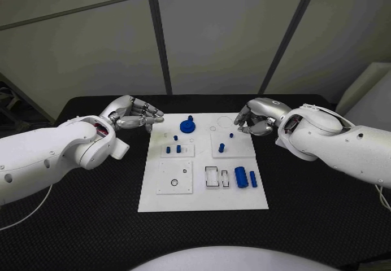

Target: Assemble the parts on the task board

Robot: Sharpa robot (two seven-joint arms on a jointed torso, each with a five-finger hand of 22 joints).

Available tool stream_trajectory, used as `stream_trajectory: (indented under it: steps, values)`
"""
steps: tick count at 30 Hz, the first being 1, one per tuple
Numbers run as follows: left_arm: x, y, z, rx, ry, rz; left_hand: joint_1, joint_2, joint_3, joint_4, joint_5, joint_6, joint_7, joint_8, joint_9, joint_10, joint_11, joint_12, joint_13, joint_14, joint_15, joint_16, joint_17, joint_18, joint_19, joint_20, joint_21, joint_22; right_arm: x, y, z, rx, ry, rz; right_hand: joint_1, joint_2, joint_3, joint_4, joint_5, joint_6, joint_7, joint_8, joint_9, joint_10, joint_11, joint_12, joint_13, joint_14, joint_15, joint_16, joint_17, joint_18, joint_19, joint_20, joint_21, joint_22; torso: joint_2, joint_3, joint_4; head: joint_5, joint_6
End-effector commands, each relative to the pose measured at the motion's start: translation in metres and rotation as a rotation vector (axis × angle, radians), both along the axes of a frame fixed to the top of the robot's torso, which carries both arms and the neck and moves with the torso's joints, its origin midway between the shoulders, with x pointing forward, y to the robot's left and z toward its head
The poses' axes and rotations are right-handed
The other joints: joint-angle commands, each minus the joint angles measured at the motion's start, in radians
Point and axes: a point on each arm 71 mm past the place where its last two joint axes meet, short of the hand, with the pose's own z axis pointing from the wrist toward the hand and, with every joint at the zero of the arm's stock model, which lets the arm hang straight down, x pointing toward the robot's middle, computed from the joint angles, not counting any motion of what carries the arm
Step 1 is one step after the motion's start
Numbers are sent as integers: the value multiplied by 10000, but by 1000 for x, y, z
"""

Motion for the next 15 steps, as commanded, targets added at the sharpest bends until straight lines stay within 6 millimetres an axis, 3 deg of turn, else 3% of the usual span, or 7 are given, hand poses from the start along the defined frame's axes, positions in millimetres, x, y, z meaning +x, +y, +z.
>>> stream_trajectory:
  steps: [1, 8, 15]
  values:
    - [-4, 0, 7, -2309, -27, 434, -88, 18, -109, -11, 61, 68, -49, -64, 0, 126, -15, 86, 39, -12, -18, -78, -34, -150, 48, 26, -142, -106, -3, 3, -4, -1134, -675, -68, -127, -21, 83, 35, -216, -113, 34, -50, -25, -110, 39, -48, -5, 563, 76, 356, 317, -129, 158, 17, 254, 289, -1, 7, -11, -78, 75]
    - [-11, -4, 9, -2866, -1, 414, -21, 88, -175, -44, 65, 135, -44, -77, 4, 205, -33, 106, 78, -23, -29, -197, -94, -150, 123, 15, -331, -255, -5, 10, -14, -1320, -599, 20, -150, -107, 197, 63, -295, -216, 71, -45, -51, -240, 84, -47, -4, 521, 113, 869, 733, -179, 247, 87, 599, 671, 3, -1, 19, -91, 98]
    - [-14, -7, 10, -3126, -17, 430, 21, 116, -203, -68, 67, 114, -4, -115, -7, 164, -6, 74, 83, -35, -14, -261, -125, -156, 156, 16, -429, -329, -4, 15, -28, -1445, -439, 25, -159, -166, 261, 70, -301, -315, 125, -53, -73, -474, 152, -67, -28, 479, 156, 1056, 861, -191, 238, 145, 707, 785, 12, 5, -2, -92, 109]
